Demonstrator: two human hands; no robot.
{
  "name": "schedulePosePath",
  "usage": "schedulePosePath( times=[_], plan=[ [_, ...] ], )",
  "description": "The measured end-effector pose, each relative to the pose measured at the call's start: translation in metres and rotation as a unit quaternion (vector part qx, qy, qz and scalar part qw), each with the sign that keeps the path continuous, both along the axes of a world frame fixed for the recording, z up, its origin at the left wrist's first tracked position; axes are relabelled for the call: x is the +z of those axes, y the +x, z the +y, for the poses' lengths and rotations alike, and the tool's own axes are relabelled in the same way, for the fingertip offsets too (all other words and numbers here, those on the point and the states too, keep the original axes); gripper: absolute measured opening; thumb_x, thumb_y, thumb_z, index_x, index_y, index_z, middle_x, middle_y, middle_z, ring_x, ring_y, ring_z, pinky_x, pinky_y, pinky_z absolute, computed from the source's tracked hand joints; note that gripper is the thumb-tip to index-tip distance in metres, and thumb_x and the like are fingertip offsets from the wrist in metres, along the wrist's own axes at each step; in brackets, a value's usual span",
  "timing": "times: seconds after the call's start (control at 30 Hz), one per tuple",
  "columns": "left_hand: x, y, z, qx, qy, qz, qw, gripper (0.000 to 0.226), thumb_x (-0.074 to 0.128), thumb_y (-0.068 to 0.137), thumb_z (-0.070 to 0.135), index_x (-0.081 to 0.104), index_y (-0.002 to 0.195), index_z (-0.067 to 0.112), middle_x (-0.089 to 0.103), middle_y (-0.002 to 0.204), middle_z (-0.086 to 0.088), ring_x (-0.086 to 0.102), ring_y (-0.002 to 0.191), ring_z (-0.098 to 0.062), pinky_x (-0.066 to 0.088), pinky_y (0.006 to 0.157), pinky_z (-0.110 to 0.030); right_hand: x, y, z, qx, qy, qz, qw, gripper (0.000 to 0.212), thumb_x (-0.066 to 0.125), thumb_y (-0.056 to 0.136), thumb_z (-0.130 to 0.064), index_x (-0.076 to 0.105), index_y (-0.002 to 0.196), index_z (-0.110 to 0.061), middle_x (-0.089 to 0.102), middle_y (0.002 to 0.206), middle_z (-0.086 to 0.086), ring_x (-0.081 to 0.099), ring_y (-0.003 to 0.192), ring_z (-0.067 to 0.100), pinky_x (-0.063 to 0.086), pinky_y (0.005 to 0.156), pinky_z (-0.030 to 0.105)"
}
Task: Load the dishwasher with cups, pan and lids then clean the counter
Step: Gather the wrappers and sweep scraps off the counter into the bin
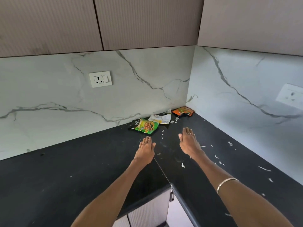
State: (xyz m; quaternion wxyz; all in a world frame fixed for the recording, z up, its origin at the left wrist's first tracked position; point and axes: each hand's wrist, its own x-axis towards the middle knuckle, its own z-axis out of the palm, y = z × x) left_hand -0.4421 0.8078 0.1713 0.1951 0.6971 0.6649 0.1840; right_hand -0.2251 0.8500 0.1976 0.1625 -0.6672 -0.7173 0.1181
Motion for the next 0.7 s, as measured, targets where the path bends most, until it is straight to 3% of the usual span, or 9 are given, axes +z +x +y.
schedulePosePath(
  times=[0.33,0.43,0.53,0.57,0.63,0.7],
  plan=[
    [-0.003,-0.034,0.112,0.052,0.012,-0.005,0.999,0.055,0.027,0.107,0.029,0.014,0.155,0.004,0.013,0.163,-0.013,0.007,0.151,-0.026,0.008,0.124,-0.040,-0.008,-0.037,0.126,0.062,-0.016,-0.010,0.998,0.057,0.027,0.105,-0.031,0.015,0.153,-0.002,0.011,0.161,0.016,0.006,0.150,0.028,0.012,0.123,0.043],
    [-0.003,-0.046,0.144,0.045,-0.001,-0.002,0.999,0.055,0.026,0.107,0.029,0.013,0.155,0.004,0.010,0.163,-0.012,0.006,0.151,-0.025,0.008,0.124,-0.038,-0.013,-0.052,0.157,0.058,-0.013,0.000,0.998,0.057,0.029,0.105,-0.032,0.017,0.152,-0.003,0.020,0.158,0.016,0.015,0.148,0.029,0.018,0.122,0.045],
    [-0.007,-0.060,0.170,0.060,0.008,-0.015,0.998,0.052,0.031,0.106,0.028,0.023,0.154,0.006,0.023,0.160,-0.011,0.019,0.149,-0.028,0.020,0.120,-0.041,-0.022,-0.065,0.182,0.043,-0.015,0.020,0.999,0.054,0.032,0.104,-0.030,0.023,0.151,-0.004,0.024,0.157,0.017,0.019,0.147,0.032,0.023,0.119,0.048],
    [-0.009,-0.064,0.177,0.080,0.013,-0.033,0.996,0.049,0.034,0.106,0.027,0.032,0.150,0.007,0.036,0.154,-0.011,0.033,0.143,-0.031,0.031,0.114,-0.044,-0.023,-0.067,0.188,0.037,-0.013,0.025,0.999,0.052,0.035,0.104,-0.028,0.026,0.150,-0.005,0.026,0.156,0.018,0.022,0.146,0.033,0.024,0.119,0.047],
    [-0.018,-0.074,0.194,0.130,0.010,-0.093,0.987,0.035,0.039,0.103,0.025,0.055,0.130,0.009,0.062,0.122,-0.013,0.059,0.110,-0.035,0.049,0.091,-0.045,-0.026,-0.070,0.202,0.016,-0.015,0.053,0.998,0.049,0.041,0.103,-0.023,0.033,0.148,-0.007,0.035,0.153,0.017,0.033,0.141,0.034,0.032,0.115,0.044],
    [-0.032,-0.088,0.212,0.166,-0.024,-0.148,0.975,0.026,0.040,0.100,0.022,0.064,0.097,0.011,0.067,0.096,-0.013,0.062,0.085,-0.031,0.051,0.076,-0.038,-0.034,-0.064,0.222,-0.008,-0.018,0.085,0.996,0.043,0.046,0.100,-0.017,0.046,0.142,-0.012,0.051,0.142,0.015,0.053,0.127,0.032,0.046,0.103,0.042]
  ],
)
